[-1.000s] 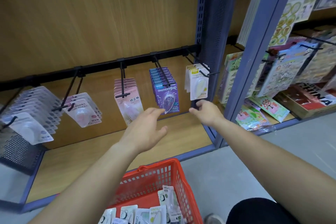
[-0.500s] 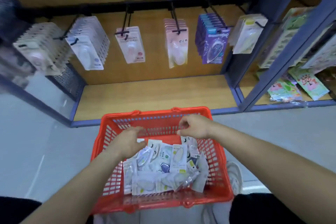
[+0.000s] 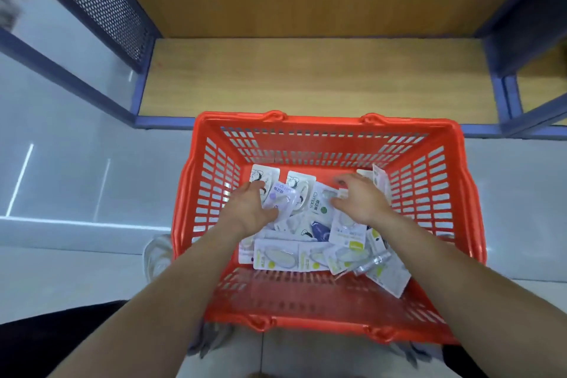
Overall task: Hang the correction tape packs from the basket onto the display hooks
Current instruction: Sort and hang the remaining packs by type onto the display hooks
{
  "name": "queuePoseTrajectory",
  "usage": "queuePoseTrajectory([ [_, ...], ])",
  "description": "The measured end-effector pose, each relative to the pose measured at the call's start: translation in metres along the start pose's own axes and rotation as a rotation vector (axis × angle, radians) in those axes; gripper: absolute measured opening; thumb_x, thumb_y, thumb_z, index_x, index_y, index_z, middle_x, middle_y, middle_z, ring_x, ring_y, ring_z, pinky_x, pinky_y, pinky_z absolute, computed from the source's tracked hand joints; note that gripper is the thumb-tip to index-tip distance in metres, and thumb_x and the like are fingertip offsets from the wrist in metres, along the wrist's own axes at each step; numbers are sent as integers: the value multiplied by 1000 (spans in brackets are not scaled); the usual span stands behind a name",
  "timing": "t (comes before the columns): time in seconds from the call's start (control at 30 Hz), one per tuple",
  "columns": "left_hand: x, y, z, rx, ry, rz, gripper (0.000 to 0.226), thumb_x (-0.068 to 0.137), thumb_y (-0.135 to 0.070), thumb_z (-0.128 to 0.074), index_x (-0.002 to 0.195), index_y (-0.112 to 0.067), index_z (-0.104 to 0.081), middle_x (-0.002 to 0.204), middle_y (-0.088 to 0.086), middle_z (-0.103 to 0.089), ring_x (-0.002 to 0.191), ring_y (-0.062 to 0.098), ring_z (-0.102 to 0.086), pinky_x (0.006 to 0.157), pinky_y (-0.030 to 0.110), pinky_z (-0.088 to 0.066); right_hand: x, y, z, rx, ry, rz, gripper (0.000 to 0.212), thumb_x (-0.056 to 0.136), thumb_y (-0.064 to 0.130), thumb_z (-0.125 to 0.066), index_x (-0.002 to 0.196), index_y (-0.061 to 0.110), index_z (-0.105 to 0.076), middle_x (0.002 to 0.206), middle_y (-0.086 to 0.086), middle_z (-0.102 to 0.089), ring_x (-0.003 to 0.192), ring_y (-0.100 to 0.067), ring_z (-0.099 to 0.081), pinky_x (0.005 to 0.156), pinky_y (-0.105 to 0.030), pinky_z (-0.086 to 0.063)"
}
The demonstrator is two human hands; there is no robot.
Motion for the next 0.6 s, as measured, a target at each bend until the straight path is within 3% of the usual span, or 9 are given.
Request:
queuePoseTrajectory([
  [0.2,29,12,-27,-169,-70,119,98,82,-36,-80,158,-13,-22,162,10,-22,147,33,-30,121,43,-31,37,7,-38,11,44,17,73,86,41,-78,149,22,-47,151,-3,-48,138,-25,-47,110,-37,-41],
  [0.43,42,22,-44,-221,-108,195,119,76,-36,-88,162,-18,-8,160,13,-23,149,33,-25,122,42,-30,61,22,-66,-74,-5,-65,110,66,75,-79,153,26,-33,153,-6,-42,141,-34,-40,114,-48,-31],
  [0.5,44,22,-46,-255,-116,204,122,73,-35,-91,162,-20,-8,158,12,-24,149,32,-24,123,42,-29,61,23,-69,-85,26,-83,109,64,75,-80,152,28,-34,152,-6,-40,142,-32,-37,114,-47,-28],
  [0.6,47,21,-46,-291,-95,225,130,69,-34,-94,162,-20,-5,158,10,-19,151,31,-20,124,42,-28,61,21,-69,-64,56,-63,92,65,71,-81,140,30,-47,138,-2,-43,136,-28,-38,108,-41,-28],
])
Point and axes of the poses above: each hand's wrist, its own x-axis towards the middle knuckle, its own z-axis out of the back of the hand, y = z × x, the point moved 3 cm from there along x, towards the middle knuckle
